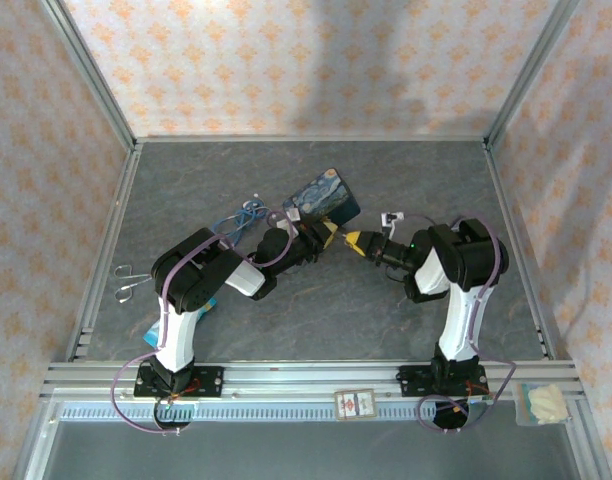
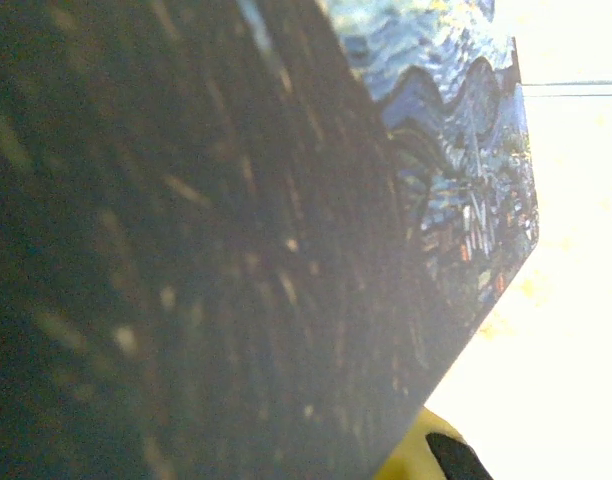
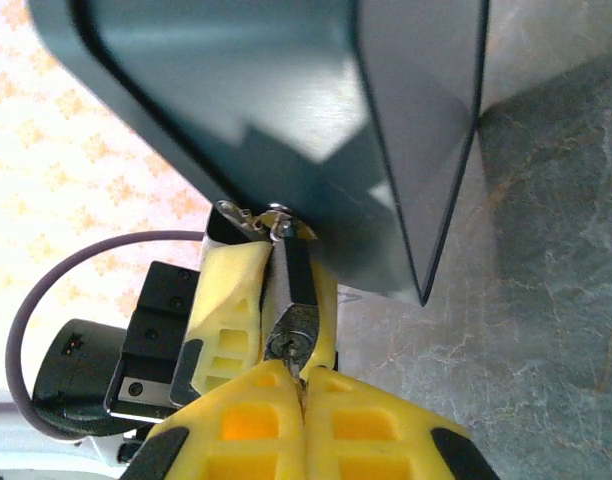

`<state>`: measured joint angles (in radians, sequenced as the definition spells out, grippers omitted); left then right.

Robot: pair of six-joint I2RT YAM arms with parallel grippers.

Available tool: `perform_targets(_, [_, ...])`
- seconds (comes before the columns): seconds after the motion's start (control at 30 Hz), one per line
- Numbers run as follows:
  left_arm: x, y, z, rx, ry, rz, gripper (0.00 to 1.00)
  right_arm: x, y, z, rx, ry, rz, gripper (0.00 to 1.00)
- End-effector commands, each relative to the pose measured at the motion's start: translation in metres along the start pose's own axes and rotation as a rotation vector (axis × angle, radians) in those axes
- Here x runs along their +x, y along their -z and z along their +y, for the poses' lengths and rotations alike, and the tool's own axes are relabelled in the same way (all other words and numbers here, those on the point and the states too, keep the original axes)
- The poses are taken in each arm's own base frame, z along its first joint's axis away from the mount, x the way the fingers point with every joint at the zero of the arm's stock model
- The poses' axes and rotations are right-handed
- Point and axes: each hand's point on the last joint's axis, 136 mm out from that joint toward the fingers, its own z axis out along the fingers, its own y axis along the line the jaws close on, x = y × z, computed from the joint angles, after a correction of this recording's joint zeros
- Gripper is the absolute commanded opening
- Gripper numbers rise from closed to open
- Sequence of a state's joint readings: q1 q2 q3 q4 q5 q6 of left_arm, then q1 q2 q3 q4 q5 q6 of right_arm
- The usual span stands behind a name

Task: Unlock a padlock with a key

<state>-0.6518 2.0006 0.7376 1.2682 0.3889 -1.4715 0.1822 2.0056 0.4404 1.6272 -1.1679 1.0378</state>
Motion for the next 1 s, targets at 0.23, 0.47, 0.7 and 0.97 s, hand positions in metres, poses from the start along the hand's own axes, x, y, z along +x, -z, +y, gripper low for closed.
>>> perform_targets(0.23, [0.068, 0.007, -0.111, 0.330, -0.032, 0.292, 0.00, -0.012, -0.006, 0.033, -0.031, 0.277, -0.037, 0.00])
perform_targets(0.47, [0.073, 0.011, -0.121, 0.339, -0.079, 0.305, 0.00, -0.026, -0.011, 0.021, -0.005, 0.145, -0.080, 0.00])
perform_targets(0.7, [0.075, 0.011, -0.120, 0.358, -0.128, 0.310, 0.00, -0.031, -0.005, 0.030, -0.026, 0.025, -0.164, 0.00])
perform_targets(0.97, [0.081, 0.007, -0.106, 0.387, -0.260, 0.340, 0.00, -0.031, -0.003, 0.030, -0.001, -0.344, -0.194, 0.00])
